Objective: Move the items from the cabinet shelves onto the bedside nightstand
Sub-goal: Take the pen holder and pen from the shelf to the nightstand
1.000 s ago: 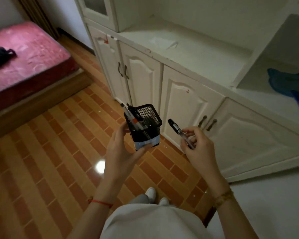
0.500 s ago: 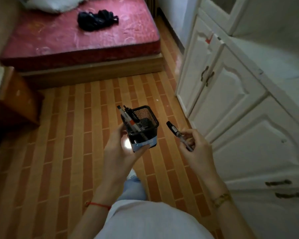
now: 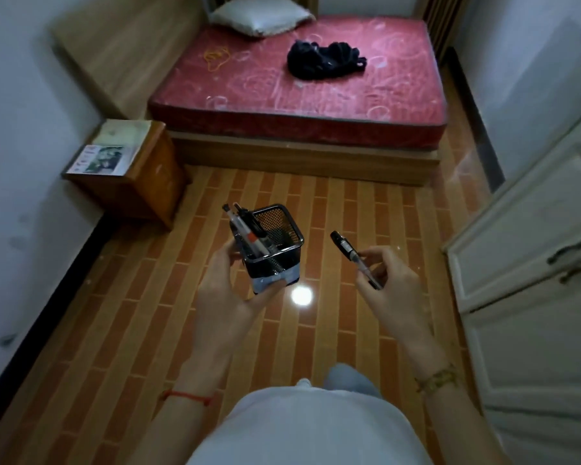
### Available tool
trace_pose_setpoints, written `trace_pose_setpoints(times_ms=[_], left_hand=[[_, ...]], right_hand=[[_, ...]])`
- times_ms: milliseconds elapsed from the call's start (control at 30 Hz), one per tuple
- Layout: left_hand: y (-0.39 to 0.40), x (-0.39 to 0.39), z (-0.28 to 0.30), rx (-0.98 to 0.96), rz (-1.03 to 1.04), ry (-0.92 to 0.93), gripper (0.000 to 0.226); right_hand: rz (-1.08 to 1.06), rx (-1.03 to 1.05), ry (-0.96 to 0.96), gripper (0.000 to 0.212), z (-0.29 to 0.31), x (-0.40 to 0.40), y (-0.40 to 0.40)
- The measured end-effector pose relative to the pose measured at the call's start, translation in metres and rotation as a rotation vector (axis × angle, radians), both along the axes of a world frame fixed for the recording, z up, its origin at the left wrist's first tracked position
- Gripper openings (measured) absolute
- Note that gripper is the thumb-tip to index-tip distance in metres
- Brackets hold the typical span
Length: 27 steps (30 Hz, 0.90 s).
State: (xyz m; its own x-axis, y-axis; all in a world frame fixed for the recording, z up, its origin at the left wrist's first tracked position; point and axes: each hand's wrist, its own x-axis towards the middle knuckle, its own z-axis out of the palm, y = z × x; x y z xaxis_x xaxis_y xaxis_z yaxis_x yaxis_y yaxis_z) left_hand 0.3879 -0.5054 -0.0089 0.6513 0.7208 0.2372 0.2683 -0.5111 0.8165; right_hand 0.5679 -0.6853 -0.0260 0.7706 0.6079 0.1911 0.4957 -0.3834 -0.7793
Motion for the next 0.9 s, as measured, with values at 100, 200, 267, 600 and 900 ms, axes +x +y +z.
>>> trace_pose_setpoints(times_ms=[100, 200, 267, 600, 900], left_hand=[[0.037, 0.012, -0.005, 0.000, 0.072, 0.018, 0.079], [0.071, 0.029, -0.012, -0.017, 0.139, 0.014, 0.075], [0.095, 0.045, -0.016, -0.030, 0.181, 0.012, 0.075], [0.254, 0.159, -0.015, -0.053, 0.409, -0.043, 0.077], [0.391, 0.206, -0.015, -0.043, 0.641, -0.028, 0.081]], right_hand=[[0.067, 0.007, -0.002, 0.031, -0.001, 0.022, 0.047], [0.126, -0.010, 0.030, 0.029, -0.007, 0.048, 0.094], [0.167, -0.007, 0.049, 0.030, -0.011, 0.069, 0.128], [0.393, 0.010, 0.006, 0.029, 0.002, 0.208, 0.336], [0.592, -0.004, -0.023, 0.029, 0.010, 0.272, 0.523]])
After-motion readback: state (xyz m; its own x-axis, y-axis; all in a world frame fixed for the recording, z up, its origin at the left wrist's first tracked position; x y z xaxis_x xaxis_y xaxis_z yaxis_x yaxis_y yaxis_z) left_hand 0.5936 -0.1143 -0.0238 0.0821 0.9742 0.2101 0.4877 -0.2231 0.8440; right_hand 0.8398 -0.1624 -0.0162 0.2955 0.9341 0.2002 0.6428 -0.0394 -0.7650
